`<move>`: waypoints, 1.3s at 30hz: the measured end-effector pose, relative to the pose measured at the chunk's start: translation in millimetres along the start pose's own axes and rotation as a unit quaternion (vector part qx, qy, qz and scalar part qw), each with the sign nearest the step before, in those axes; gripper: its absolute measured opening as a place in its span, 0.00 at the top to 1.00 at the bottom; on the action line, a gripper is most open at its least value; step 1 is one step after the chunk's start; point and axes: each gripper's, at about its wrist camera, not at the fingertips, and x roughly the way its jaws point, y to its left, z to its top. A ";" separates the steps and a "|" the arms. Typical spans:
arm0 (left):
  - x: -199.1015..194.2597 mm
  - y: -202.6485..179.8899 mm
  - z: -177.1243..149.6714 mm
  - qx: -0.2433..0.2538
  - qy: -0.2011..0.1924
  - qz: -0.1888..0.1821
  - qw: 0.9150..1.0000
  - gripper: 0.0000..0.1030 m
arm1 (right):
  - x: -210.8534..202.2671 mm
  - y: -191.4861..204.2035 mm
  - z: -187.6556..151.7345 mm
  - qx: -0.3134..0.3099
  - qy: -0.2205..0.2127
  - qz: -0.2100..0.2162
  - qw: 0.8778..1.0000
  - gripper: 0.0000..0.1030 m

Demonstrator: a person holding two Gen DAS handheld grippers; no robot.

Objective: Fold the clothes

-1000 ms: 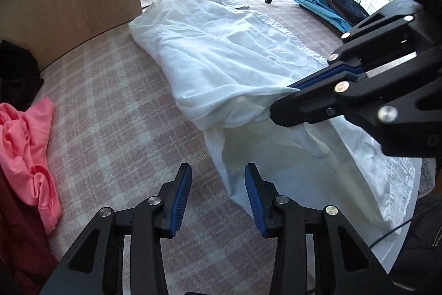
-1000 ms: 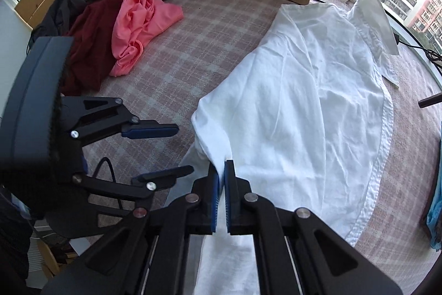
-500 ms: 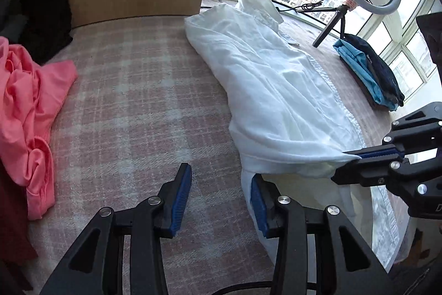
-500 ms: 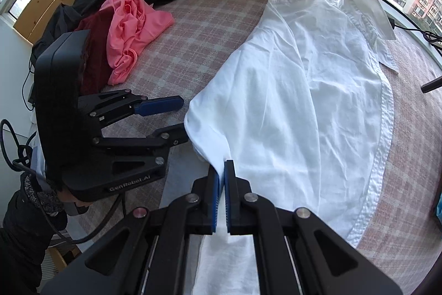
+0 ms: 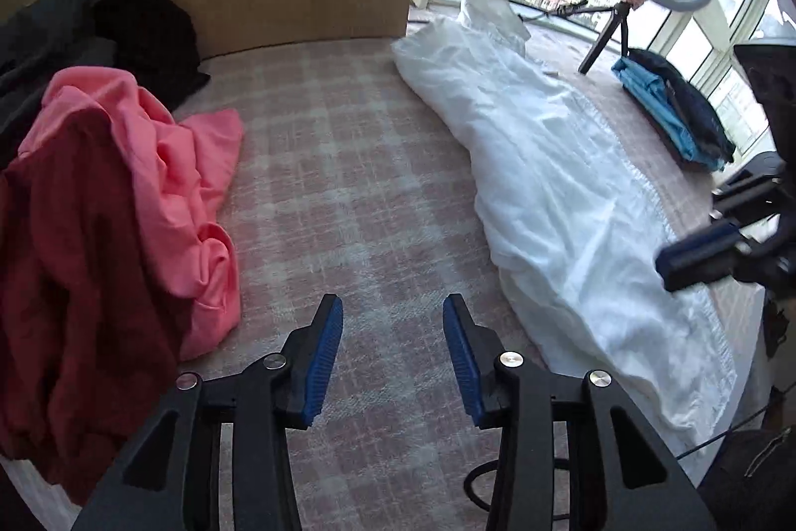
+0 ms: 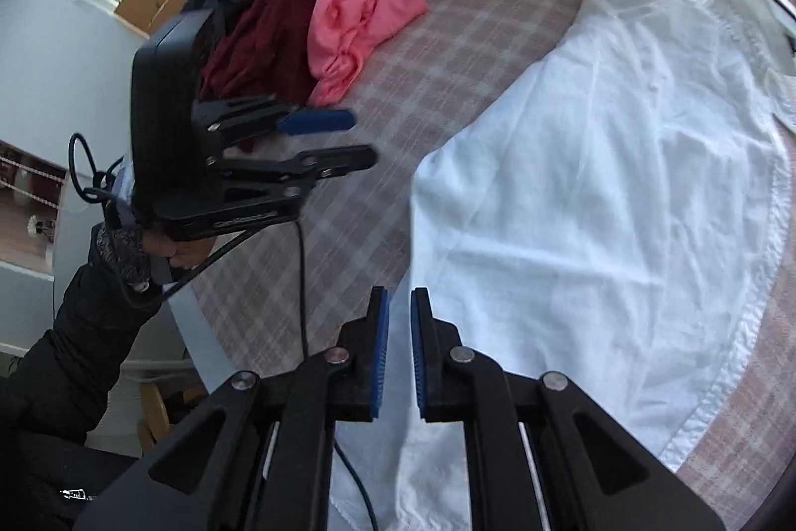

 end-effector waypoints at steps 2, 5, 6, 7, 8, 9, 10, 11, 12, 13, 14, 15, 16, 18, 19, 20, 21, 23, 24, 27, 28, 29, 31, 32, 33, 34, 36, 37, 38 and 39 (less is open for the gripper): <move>-5.6 -13.5 12.4 0.005 -0.018 -0.021 1.000 0.61 | -11.4 -22.0 7.4 0.018 -0.045 -0.070 0.996 0.91; 9.2 -46.6 32.0 0.036 -0.030 -0.054 0.997 0.61 | -3.5 -60.5 26.7 0.066 -0.082 -0.082 0.991 0.91; 18.5 -56.8 38.6 0.047 -0.029 -0.063 0.996 0.61 | 2.8 -67.4 33.5 0.069 -0.088 -0.088 0.990 0.91; 31.7 -62.1 42.5 0.054 -0.020 -0.059 0.997 0.61 | 11.5 -71.5 39.5 0.066 -0.086 -0.082 0.991 0.91; 44.9 -67.4 46.3 0.060 -0.010 -0.055 0.997 0.61 | 20.3 -75.5 45.5 0.064 -0.083 -0.077 0.992 0.91; 58.1 -72.4 49.9 0.067 -0.001 -0.050 0.997 0.60 | 29.4 -78.5 50.6 0.062 -0.078 -0.078 0.992 0.91; 71.8 -71.6 49.0 0.076 0.016 -0.019 0.997 0.61 | 38.5 -81.5 55.7 0.061 -0.072 -0.078 0.992 0.91; 85.4 -70.6 47.9 0.084 0.034 0.010 0.996 0.59 | 48.8 -85.3 58.9 0.061 -0.061 -0.090 0.992 0.91; 95.9 -65.2 44.7 0.082 0.054 0.020 0.995 0.54 | 55.0 -90.8 60.4 0.062 -0.051 -0.095 0.992 0.91; 93.1 -62.9 44.2 0.082 0.051 0.016 0.995 0.53 | 61.8 -95.6 61.7 0.062 -0.037 -0.095 0.993 0.91; 90.4 -60.5 43.8 0.083 0.049 0.012 0.995 0.52 | 60.2 -99.0 60.3 0.063 -0.039 -0.087 0.993 0.93; 87.5 -58.2 43.5 0.083 0.046 0.008 0.996 0.52 | 54.2 -101.9 59.4 0.070 -0.046 -0.080 0.993 0.92; 82.0 -57.3 46.8 0.075 0.039 0.004 0.996 0.53 | 45.9 -105.2 59.9 0.077 -0.063 -0.074 0.992 0.92; 69.5 -58.9 55.1 0.069 0.020 -0.008 0.997 0.57 | 30.5 -114.0 63.1 0.091 -0.096 -0.058 0.990 0.92; 62.6 -63.1 60.3 0.075 0.001 -0.017 0.997 0.57 | 30.3 -117.4 68.0 0.095 -0.098 -0.052 0.989 0.92; 59.0 -68.1 65.7 0.081 -0.011 -0.029 0.996 0.57 | 30.1 -120.9 72.9 0.099 -0.101 -0.046 0.989 0.92; 55.7 -73.1 71.1 0.088 -0.024 -0.042 0.995 0.56 | 35.4 -123.7 79.1 0.102 -0.096 -0.045 0.989 0.92; 65.3 -75.8 81.6 0.091 -0.020 -0.064 0.994 0.56 | 48.4 -129.0 90.4 0.106 -0.085 -0.040 0.990 0.92; 73.9 -74.9 83.7 0.091 -0.010 -0.068 0.993 0.56 | 57.4 -131.9 95.2 0.111 -0.075 -0.037 0.990 0.92; 106.2 -71.5 83.5 0.104 0.031 -0.043 0.993 0.57 | 61.3 -143.7 100.7 0.123 -0.065 -0.018 0.990 0.94; 113.9 -68.2 80.7 0.108 0.042 -0.030 0.993 0.58 | 52.1 -148.4 98.2 0.130 -0.075 -0.022 0.988 0.94; 113.0 -66.6 78.3 0.117 0.034 -0.033 0.992 0.57 | 43.0 -153.2 95.8 0.137 -0.086 -0.025 0.986 0.93; 112.0 -64.4 77.8 0.117 0.037 -0.031 0.992 0.55 | 23.1 -164.5 86.7 0.148 -0.110 -0.041 0.982 0.91; 112.2 -63.9 78.5 0.114 0.039 -0.032 0.992 0.55 | 20.3 -171.5 82.5 0.154 -0.107 -0.035 0.982 0.91; 112.7 -65.4 78.7 0.118 0.039 -0.029 0.992 0.55 | 23.5 -177.6 80.1 0.151 -0.093 -0.055 0.983 0.91; 113.2 -67.0 78.9 0.123 0.040 -0.027 0.991 0.55 | 26.6 -183.7 77.6 0.148 -0.079 -0.075 0.983 0.91; 113.7 -69.7 78.9 0.129 0.040 -0.020 0.991 0.55 | 24.3 -196.1 72.4 0.144 -0.073 -0.115 0.980 1.00; 113.4 -69.9 79.0 0.128 0.040 -0.021 0.991 0.55 | 15.1 -199.6 69.2 0.153 -0.087 -0.122 0.977 1.00; 113.4 -69.7 80.3 0.126 0.042 -0.023 0.991 0.55 | 5.9 -203.0 65.9 0.163 -0.100 -0.129 0.973 0.94; 112.9 -68.9 82.1 0.122 0.043 -0.026 0.991 0.55 | -3.3 -206.4 62.7 0.172 -0.113 -0.136 0.969 0.93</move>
